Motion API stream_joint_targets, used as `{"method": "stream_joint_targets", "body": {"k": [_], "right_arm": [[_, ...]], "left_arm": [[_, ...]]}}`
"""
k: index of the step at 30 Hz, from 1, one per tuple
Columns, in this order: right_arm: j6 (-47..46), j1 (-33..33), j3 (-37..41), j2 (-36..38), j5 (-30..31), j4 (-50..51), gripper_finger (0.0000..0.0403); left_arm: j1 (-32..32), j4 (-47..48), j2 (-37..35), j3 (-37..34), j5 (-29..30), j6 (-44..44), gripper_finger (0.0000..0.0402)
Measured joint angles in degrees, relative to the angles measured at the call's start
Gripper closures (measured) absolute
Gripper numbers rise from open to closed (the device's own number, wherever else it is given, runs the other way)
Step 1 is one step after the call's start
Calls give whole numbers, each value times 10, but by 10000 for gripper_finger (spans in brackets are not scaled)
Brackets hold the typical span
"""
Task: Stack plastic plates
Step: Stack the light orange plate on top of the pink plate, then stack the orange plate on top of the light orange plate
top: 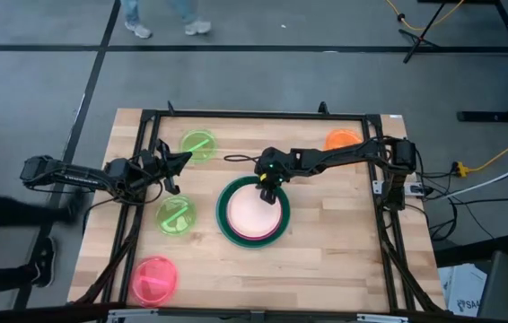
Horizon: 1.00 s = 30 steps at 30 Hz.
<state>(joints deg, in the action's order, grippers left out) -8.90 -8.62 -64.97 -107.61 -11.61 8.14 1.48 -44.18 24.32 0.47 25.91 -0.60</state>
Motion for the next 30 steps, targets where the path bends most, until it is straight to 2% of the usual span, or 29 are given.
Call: {"method": "stream_joint_targets", "body": {"k": [4,7,13,17,24,30], "right_arm": [[20,0,-11,0,-1,26,299],[43,0,-34,0,4,47,281],[68,0,-80,7,7,104,274],[91,0,-83,38,33,133,274],[108,-1,-47,124,41,157,274],[104,-4,19,214,95,165,274]], "left_arm": [[0,0,0,0,1,0,398],[0,0,0,0,1,0,398],[0,0,0,0,2,0,398],[0,0,0,0,2,-1,398],[0,0,0,0,3,-2,398],[0,0,0,0,2,-1,398]]}}
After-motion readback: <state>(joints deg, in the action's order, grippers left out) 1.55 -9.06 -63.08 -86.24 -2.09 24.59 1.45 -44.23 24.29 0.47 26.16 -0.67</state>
